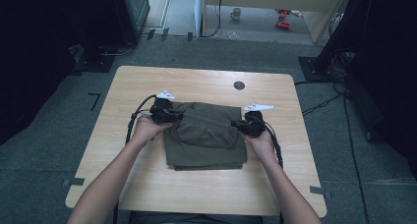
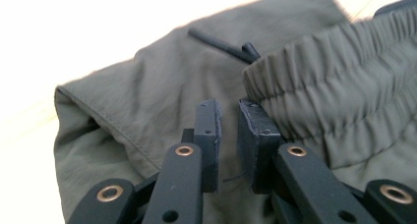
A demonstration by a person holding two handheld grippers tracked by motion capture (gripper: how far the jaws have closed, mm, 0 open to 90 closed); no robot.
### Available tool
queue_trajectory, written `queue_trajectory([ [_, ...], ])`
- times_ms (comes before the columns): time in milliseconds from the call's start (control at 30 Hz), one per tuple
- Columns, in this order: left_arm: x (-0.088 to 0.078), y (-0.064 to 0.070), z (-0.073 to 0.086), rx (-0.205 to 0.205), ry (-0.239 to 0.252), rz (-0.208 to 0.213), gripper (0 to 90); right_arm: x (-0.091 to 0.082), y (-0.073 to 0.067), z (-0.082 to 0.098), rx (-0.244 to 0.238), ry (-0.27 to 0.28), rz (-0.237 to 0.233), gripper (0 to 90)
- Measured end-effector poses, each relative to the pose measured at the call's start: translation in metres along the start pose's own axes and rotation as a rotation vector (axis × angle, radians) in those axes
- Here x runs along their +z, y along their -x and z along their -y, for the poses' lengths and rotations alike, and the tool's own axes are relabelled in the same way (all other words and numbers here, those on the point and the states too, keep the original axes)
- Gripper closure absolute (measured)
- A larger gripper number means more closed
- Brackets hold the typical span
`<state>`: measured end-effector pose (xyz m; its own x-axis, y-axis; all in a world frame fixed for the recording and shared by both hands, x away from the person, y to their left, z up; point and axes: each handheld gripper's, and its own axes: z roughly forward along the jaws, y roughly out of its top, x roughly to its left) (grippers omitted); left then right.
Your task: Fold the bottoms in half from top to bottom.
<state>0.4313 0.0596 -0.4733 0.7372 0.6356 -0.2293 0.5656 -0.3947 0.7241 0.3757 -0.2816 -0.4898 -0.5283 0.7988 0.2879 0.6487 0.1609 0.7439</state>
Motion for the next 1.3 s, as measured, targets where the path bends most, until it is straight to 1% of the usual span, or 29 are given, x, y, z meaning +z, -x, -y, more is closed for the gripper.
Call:
queue_trajectory([
  [100,-0.008,0.009,0.005,0.025,0.019,0.016,77.8,-0.007,-0.004,0.003,-0.007,0.005,-0.021,88.1],
  [200,-0.015,0.014,0.011,0.033,0.036,0.033,76.2,-0.013,-0.007,0.006,-0.015,0.009,-0.035,87.4],
  [333,-0.021,0.021,0.019,0.047,0.035,0.050,75.6,-0.018,-0.012,0.009,-0.029,0.003,-0.044,87.2],
  [400,-0.024,0.024,0.023,0.060,0.033,0.053,75.4,-0.020,-0.014,0.012,-0.030,0.011,-0.053,87.0],
  [500,-0.029,0.030,0.028,0.069,0.044,0.068,75.2,-0.024,-0.019,0.014,-0.037,0.019,-0.067,86.8],
  [567,-0.031,0.033,0.031,0.076,0.045,0.082,74.9,-0.026,-0.024,0.016,-0.047,0.020,-0.076,86.4],
  [667,-0.034,0.038,0.035,0.097,0.044,0.090,74.5,-0.029,-0.030,0.018,-0.060,0.015,-0.090,85.7],
  [733,-0.037,0.041,0.038,0.105,0.041,0.096,74.2,-0.032,-0.033,0.020,-0.073,0.024,-0.102,85.0],
  [833,-0.041,0.046,0.043,0.123,0.035,0.110,73.5,-0.034,-0.038,0.024,-0.092,0.015,-0.112,84.2],
  [933,-0.045,0.050,0.050,0.137,0.030,0.123,72.5,-0.037,-0.041,0.029,-0.099,0.000,-0.126,83.7],
  [1000,-0.047,0.053,0.054,0.143,0.024,0.144,71.0,-0.039,-0.044,0.032,-0.109,-0.003,-0.136,83.1],
  [1033,-0.048,0.055,0.057,0.152,0.026,0.144,70.9,-0.041,-0.046,0.033,-0.112,-0.009,-0.142,82.7],
  [1100,-0.049,0.057,0.060,0.159,0.022,0.148,70.6,-0.043,-0.048,0.035,-0.131,-0.004,-0.133,82.1],
  [1167,-0.049,0.056,0.063,0.155,0.019,0.153,70.1,-0.045,-0.046,0.033,-0.146,0.017,-0.104,82.6],
  [1233,-0.047,0.056,0.064,0.149,0.013,0.156,69.9,-0.044,-0.040,0.029,-0.133,0.041,-0.072,84.5],
  [1267,-0.045,0.056,0.064,0.148,0.007,0.158,69.9,-0.043,-0.037,0.026,-0.118,0.045,-0.060,85.0],
  [1300,-0.043,0.057,0.065,0.155,-0.002,0.157,70.0,-0.041,-0.033,0.023,-0.103,0.062,-0.050,85.8],
])
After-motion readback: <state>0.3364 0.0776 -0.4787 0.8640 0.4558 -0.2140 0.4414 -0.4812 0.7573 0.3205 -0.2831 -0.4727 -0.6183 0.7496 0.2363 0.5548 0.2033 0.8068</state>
